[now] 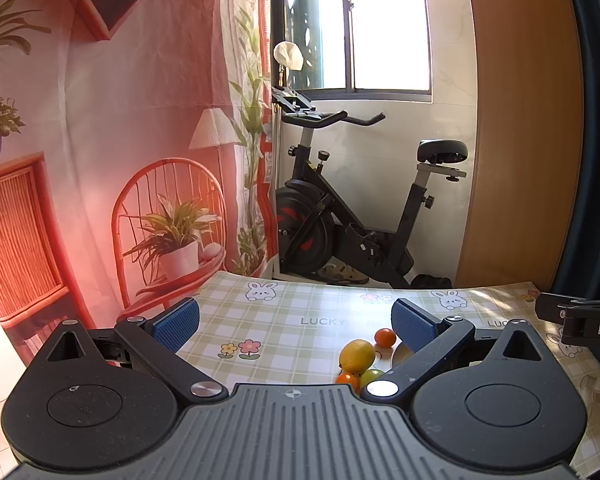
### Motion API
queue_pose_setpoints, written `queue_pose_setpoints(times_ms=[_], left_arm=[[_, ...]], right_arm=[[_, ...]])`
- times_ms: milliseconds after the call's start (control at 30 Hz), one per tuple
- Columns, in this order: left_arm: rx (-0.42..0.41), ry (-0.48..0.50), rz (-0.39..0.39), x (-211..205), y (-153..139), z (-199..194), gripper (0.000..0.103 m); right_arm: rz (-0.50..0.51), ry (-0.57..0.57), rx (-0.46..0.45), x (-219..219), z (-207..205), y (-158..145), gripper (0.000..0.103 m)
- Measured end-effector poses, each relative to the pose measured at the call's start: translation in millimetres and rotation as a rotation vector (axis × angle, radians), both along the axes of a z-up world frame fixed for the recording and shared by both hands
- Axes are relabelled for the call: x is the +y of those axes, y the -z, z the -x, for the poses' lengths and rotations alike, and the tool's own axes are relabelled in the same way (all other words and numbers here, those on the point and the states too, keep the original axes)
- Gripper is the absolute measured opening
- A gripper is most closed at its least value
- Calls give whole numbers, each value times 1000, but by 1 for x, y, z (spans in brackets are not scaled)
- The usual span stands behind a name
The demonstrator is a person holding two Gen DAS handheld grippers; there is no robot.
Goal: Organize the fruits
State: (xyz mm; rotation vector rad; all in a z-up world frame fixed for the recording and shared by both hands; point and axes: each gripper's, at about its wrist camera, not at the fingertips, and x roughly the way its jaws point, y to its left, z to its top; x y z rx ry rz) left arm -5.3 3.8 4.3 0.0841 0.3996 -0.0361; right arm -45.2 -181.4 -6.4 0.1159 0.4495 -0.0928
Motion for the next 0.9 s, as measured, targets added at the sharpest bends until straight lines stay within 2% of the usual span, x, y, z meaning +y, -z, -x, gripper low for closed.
queue_pose_setpoints(times_ms=[400, 567, 700, 800, 900], left_arm=[[0, 9, 3, 3, 6, 1, 103], [-5, -14, -30, 2, 18, -6, 103], [18, -11, 21, 11, 32, -18, 103], [28, -29, 79, 22, 46, -28, 103], [-6, -28, 106, 29, 59, -35, 103]], right_arm=[[0, 0, -1, 0, -1, 1, 103], [4, -10, -18, -2, -3, 3, 103], [-6, -2, -36, -11, -10, 12, 103], [-22, -56, -53, -14, -20, 28, 103], [7, -48, -39, -15, -35, 41, 103]])
